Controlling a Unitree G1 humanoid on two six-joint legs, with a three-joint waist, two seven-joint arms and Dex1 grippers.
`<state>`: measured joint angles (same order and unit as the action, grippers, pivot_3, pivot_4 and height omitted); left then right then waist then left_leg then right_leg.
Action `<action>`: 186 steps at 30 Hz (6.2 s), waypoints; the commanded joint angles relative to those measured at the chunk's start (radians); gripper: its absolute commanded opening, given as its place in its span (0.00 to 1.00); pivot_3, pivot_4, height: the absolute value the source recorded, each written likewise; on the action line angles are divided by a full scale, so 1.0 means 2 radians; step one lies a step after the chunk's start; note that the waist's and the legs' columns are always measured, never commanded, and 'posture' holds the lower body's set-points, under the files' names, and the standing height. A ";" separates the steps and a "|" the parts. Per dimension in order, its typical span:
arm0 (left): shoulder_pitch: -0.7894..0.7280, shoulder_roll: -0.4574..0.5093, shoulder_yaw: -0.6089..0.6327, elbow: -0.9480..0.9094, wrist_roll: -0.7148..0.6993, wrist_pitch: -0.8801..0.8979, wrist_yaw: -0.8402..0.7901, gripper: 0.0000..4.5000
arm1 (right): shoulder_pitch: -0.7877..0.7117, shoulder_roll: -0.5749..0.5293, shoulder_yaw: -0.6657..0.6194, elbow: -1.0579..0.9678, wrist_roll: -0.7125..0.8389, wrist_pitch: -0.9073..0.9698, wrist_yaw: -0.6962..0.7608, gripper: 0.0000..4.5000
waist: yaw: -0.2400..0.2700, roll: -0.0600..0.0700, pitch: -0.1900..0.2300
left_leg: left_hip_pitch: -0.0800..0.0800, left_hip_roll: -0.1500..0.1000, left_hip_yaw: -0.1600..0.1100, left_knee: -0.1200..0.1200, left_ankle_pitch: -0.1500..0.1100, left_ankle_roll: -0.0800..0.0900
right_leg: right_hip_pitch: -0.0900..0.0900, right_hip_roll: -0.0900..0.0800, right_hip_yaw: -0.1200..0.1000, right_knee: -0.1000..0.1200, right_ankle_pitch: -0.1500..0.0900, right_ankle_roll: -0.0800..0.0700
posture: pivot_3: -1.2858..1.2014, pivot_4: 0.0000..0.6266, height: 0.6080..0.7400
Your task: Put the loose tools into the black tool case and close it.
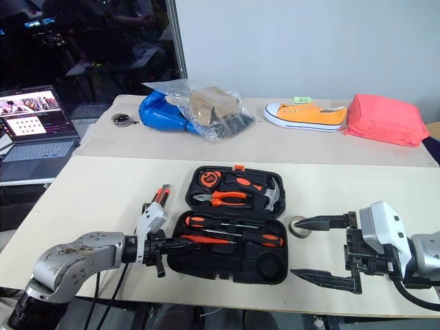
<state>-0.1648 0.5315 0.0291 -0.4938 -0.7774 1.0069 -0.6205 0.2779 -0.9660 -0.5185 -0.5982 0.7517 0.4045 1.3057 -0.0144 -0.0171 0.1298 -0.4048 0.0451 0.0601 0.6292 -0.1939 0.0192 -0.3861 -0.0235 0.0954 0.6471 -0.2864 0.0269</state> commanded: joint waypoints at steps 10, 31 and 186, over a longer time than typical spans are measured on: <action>0.007 0.076 -0.086 -0.007 0.037 0.059 0.001 0.01 | 0.002 -0.003 -0.011 -0.014 0.009 0.002 -0.002 1.00 | -0.001 -0.001 0.001 | 0.000 0.000 0.000 0.000 0.000 0.000 | 0.000 0.000 0.000 0.000 0.000 0.000 | 0.52 0.24 1.00; -0.009 -0.002 -0.017 0.011 0.009 -0.007 0.016 0.01 | -0.012 -0.001 0.005 -0.009 0.006 -0.003 -0.008 1.00 | 0.001 -0.001 0.001 | 0.000 0.000 0.000 0.000 0.000 0.000 | 0.000 0.000 0.000 0.000 0.001 -0.002 | 0.52 0.24 1.00; -0.108 0.066 -0.146 0.074 0.157 -0.260 -0.334 0.62 | -0.048 -0.027 0.001 0.089 -0.026 -0.065 0.094 1.00 | 0.000 0.000 0.001 | 0.000 0.000 0.000 0.000 0.000 0.001 | 0.000 0.001 0.000 0.000 -0.001 0.001 | 0.52 0.24 1.00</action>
<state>-0.4035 0.6843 -0.2781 -0.3598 -0.4351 0.5312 -1.2812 0.1843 -1.0236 -0.5046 -0.4010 0.6894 0.2864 1.5000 -0.0148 -0.0178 0.1324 -0.4054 0.0460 0.0602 0.6296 -0.1946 0.0204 -0.3858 -0.0220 0.0957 0.6477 -0.2889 0.0297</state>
